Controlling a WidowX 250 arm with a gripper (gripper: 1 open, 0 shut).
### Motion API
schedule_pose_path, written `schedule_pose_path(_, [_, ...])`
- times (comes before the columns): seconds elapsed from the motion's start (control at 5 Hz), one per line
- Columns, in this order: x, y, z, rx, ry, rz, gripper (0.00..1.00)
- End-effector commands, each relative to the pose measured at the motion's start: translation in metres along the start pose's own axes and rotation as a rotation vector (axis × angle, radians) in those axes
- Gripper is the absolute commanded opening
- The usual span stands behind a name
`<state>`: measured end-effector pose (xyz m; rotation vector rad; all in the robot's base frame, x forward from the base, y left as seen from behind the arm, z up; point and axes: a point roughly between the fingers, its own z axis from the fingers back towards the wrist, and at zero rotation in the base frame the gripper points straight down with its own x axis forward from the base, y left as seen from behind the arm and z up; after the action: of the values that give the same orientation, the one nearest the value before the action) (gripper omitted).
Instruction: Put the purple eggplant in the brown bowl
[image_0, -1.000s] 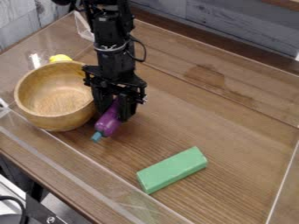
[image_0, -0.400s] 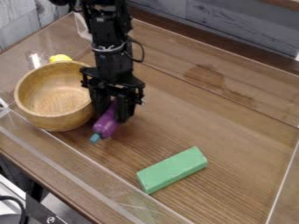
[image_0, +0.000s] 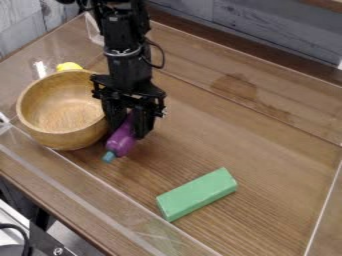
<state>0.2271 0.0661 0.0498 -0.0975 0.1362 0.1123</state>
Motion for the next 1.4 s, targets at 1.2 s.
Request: schedule_pose_path(1.2, [0.004, 0.059, 0.043, 0.018, -0.089, 0.070, 0.00])
